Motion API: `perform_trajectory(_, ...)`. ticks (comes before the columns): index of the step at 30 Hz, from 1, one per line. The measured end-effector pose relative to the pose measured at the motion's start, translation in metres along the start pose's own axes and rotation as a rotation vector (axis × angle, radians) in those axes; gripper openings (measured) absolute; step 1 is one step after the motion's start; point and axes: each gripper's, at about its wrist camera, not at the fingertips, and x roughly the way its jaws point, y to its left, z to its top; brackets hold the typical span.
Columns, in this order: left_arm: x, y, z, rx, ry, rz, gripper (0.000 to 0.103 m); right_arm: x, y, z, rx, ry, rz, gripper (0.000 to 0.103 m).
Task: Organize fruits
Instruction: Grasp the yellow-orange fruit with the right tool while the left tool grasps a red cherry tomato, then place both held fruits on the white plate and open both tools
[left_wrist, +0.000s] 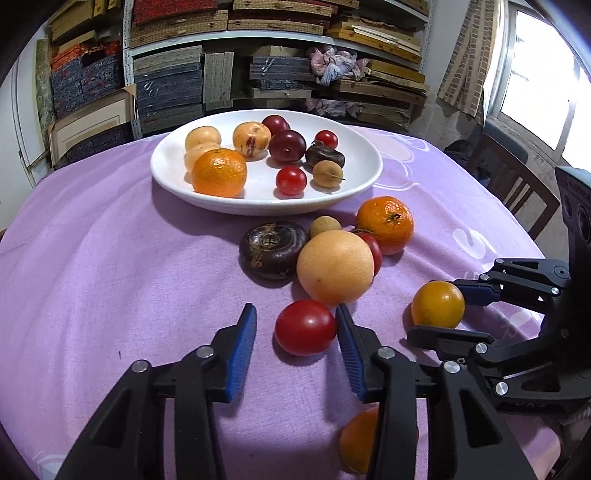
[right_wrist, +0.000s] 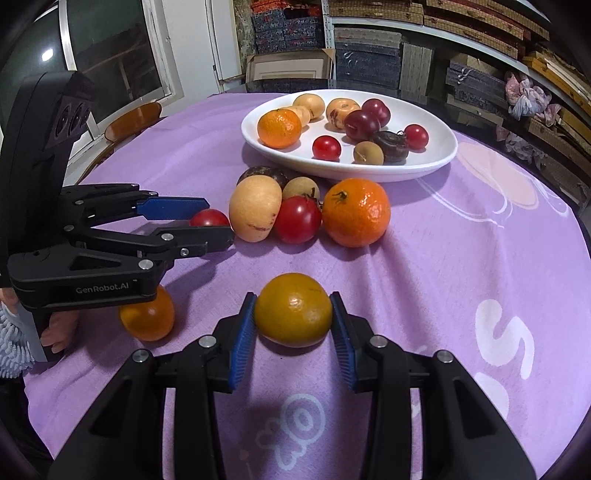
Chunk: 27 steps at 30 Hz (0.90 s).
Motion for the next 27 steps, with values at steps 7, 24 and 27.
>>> perform_trajectory(7, 0.003, 0.002, 0.0, -0.008, 0.011, -0.043, 0.033, 0.0, 0.001, 0.0, -0.002, -0.003, -0.003, 0.039)
perform_trajectory(24, -0.026, 0.04, 0.056, -0.116, -0.07, -0.037, 0.032, -0.037, -0.034, 0.032, 0.108, -0.143, 0.003, 0.039)
perform_trajectory(27, -0.018, 0.038, 0.074, -0.125, -0.058, -0.069, 0.032, -0.036, -0.045, 0.055, 0.117, -0.156, -0.018, 0.039)
